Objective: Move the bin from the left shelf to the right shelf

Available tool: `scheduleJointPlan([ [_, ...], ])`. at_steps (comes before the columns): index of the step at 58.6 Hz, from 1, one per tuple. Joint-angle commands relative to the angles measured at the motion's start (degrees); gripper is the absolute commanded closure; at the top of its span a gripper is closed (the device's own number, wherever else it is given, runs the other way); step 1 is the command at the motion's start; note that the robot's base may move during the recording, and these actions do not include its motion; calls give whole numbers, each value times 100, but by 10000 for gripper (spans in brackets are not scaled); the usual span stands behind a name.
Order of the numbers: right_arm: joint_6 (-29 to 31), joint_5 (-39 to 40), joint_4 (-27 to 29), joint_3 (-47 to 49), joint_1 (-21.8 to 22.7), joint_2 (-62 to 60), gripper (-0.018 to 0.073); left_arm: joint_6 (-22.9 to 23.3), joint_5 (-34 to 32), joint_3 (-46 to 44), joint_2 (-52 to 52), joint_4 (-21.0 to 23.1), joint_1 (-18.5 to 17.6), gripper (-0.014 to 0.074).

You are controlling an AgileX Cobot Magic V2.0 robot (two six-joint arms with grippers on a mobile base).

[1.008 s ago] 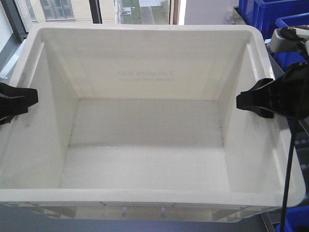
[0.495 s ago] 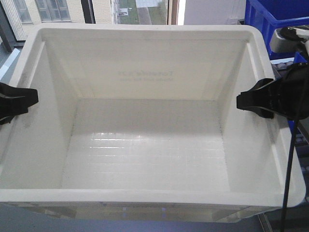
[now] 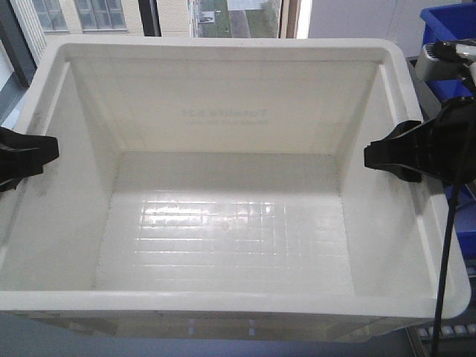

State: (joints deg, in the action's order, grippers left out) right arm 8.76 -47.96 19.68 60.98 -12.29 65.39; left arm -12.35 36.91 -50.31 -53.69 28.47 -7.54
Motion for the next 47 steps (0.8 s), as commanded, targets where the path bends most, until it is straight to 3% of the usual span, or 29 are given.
scheduleJointPlan([
  [1, 234, 465, 487, 246, -25, -172, 564, -200, -514, -234, 155, 486, -57, 596],
  [47, 234, 465, 487, 246, -25, -172, 564, -200, -519, -234, 146, 486, -57, 596],
])
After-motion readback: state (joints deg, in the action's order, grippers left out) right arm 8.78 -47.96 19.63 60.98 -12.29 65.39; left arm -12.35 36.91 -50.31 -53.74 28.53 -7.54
